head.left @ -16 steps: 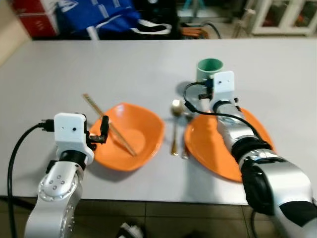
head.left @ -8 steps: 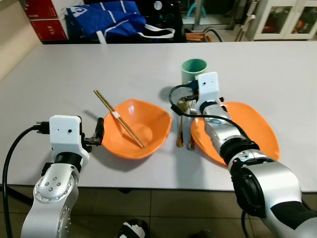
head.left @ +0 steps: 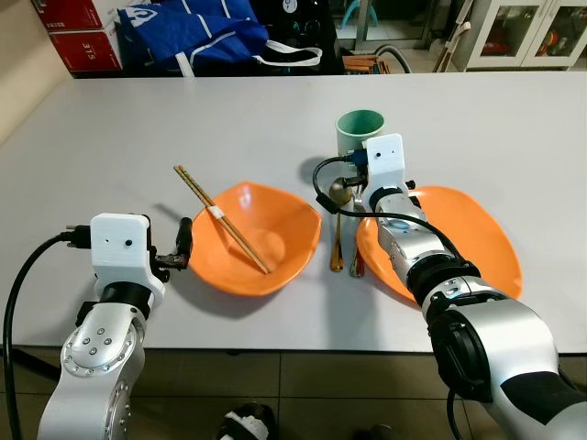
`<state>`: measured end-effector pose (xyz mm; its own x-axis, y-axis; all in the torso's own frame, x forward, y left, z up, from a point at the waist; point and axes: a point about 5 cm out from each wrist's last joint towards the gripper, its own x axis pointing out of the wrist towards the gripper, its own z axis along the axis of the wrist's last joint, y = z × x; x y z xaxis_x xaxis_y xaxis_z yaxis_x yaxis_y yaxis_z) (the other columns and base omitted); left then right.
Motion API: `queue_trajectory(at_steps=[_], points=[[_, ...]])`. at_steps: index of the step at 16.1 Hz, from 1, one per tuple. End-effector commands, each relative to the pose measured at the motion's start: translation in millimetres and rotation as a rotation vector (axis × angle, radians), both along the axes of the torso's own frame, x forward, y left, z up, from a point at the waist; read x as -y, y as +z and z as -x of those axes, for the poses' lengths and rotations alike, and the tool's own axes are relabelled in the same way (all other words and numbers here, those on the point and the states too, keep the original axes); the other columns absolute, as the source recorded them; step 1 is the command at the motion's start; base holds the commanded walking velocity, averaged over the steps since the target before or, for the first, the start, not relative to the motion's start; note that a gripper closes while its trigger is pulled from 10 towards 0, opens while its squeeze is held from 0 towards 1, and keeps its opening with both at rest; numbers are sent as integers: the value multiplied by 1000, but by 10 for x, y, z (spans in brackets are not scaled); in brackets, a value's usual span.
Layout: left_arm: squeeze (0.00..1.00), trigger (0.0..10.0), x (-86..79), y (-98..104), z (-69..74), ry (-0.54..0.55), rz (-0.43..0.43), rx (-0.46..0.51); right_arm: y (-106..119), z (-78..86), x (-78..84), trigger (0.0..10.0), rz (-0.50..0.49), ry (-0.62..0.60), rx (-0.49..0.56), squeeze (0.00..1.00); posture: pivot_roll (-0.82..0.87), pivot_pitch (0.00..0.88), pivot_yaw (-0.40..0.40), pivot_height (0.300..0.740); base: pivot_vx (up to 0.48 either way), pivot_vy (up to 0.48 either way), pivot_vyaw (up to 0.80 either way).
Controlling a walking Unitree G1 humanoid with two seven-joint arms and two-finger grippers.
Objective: Setting the table
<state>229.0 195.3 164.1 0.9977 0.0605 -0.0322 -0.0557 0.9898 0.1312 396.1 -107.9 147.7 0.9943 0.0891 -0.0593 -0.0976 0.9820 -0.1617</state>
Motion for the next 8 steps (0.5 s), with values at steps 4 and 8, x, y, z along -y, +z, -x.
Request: queue_trajectory(at_steps=[4, 8], points=[[0, 10000, -23, 23, 41, 9, -8, 1, -66, 13, 11, 10000, -13, -27, -44, 0, 124, 109, 66, 740, 0, 0, 0], [0, 10000, -68, 48, 74, 20, -17, 0, -181, 53, -16, 10000, -34, -28, -104, 12, 145, 120, 70, 740, 0, 0, 0]])
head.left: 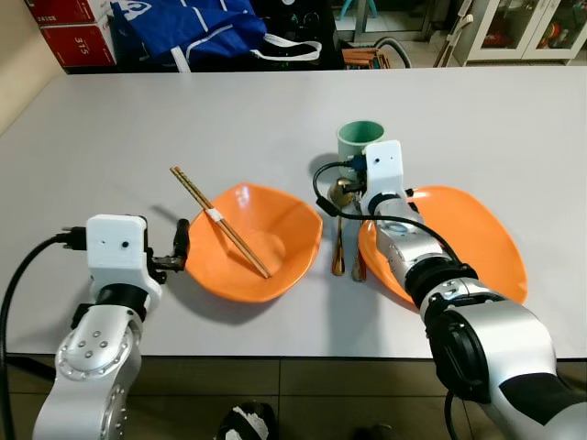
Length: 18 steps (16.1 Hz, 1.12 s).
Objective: Setting the table
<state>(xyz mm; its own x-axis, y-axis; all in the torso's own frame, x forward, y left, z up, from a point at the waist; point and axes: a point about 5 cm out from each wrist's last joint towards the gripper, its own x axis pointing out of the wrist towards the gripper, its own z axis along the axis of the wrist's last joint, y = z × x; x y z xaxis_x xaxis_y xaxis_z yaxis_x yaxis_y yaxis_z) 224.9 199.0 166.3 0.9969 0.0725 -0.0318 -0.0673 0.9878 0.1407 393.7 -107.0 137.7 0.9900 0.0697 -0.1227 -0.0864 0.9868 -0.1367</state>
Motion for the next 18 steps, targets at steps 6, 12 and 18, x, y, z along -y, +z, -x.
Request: queue_trajectory(at_steps=[6, 12, 18], points=[[0, 10000, -44, 35, 46, 9, -15, -4, -128, 47, -1, 10000, -18, -16, -60, 1000, 144, 123, 75, 740, 0, 0, 0], [0, 10000, -33, 30, 32, 6, -15, -7, -99, 34, 15, 10000, 1, -12, -44, 1000, 137, 126, 71, 740, 0, 0, 0], [0, 10000, -13, 11, -23, 7, -7, 0, 139, -51, 50, 10000, 23, -27, 59, 0, 114, 115, 60, 740, 0, 0, 0]])
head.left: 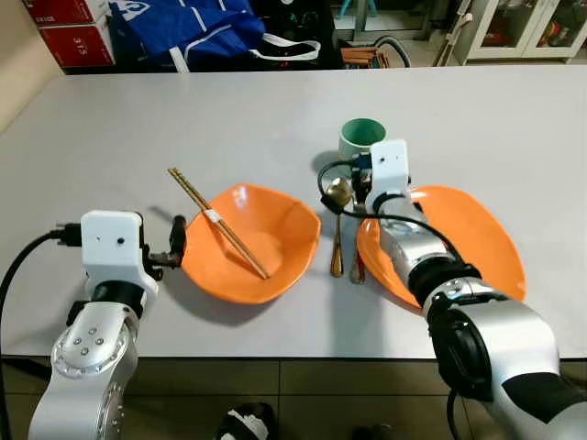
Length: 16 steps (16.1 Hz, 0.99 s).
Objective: Setting the table
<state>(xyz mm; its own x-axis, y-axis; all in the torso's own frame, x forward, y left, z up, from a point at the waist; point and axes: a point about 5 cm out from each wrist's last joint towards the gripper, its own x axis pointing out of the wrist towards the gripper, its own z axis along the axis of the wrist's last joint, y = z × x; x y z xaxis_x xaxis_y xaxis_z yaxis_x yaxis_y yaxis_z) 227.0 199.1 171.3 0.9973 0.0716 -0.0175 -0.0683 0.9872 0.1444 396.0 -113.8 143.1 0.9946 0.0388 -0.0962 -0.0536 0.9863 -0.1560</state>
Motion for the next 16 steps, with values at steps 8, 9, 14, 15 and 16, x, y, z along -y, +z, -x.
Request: queue_trajectory(at_steps=[8, 9, 14, 15, 16], points=[[0, 10000, -12, -38, -2, 8, -2, -14, 84, -28, -18, 10000, 6, 3, 31, 0, 114, 115, 60, 740, 0, 0, 0], [0, 10000, -12, -38, -2, 8, -2, -14, 84, -28, -18, 10000, 6, 3, 31, 0, 114, 115, 60, 740, 0, 0, 0], [0, 10000, -12, -38, -2, 8, -2, -14, 84, -28, -18, 10000, 6, 3, 31, 0, 114, 115, 60, 740, 0, 0, 0], [0, 10000, -12, -38, -2, 8, -2, -14, 84, -28, -18, 10000, 6, 3, 31, 0, 114, 115, 60, 740, 0, 0, 0], [0, 10000, -7, -43, -17, 8, 0, -12, 115, -37, -15, 10000, 9, 3, 45, 0, 107, 106, 55, 740, 0, 0, 0]])
